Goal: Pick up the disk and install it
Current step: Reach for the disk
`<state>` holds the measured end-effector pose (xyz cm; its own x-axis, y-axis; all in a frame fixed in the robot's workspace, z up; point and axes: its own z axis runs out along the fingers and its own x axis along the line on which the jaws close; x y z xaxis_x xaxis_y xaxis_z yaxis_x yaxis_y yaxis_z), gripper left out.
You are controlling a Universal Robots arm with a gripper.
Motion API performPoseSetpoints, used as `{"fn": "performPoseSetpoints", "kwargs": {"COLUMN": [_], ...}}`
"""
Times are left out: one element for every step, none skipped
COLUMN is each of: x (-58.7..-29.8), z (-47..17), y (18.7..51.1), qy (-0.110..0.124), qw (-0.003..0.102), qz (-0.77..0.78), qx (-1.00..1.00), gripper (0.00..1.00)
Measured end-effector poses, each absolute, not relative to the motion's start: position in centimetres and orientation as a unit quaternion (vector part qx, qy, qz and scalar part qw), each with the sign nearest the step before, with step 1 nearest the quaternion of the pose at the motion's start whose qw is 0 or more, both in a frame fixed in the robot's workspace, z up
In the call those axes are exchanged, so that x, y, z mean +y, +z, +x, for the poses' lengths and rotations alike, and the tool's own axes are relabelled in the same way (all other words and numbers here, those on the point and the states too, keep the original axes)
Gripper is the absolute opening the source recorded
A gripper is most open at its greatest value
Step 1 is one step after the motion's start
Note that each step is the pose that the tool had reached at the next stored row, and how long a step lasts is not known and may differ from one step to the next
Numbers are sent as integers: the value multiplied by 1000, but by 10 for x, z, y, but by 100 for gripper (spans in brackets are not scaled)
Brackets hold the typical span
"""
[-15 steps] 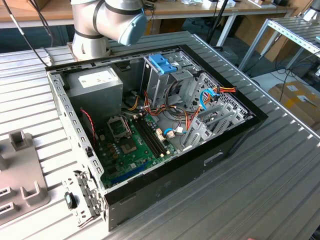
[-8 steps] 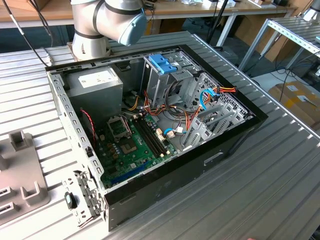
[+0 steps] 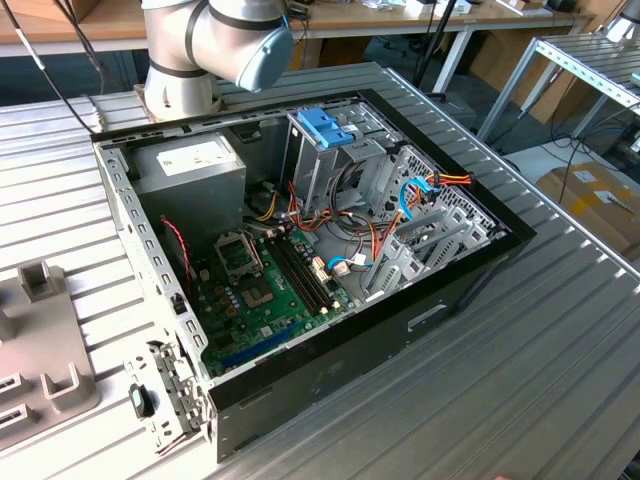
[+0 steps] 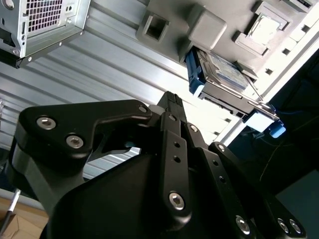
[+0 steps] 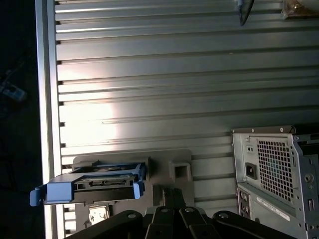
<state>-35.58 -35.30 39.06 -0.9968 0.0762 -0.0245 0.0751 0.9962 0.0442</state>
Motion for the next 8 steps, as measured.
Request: {"fn": "performPoseSetpoints", "kwargs": {"x": [-353, -353, -353, -353, -353, -353, -353, -353], "z": [-357, -359, -359, -360, -361, -362, -362, -362], "y": [391, 391, 391, 391, 391, 391, 391, 391], "qy": [22, 22, 22, 22, 22, 22, 22, 22], "qw": [13, 13, 13, 13, 13, 13, 13, 13], "qz": [38, 38, 38, 38, 38, 38, 38, 38], "qx": [999, 999, 999, 999, 999, 999, 999, 999], "gripper": [11, 11, 11, 11, 11, 11, 11, 11]}}
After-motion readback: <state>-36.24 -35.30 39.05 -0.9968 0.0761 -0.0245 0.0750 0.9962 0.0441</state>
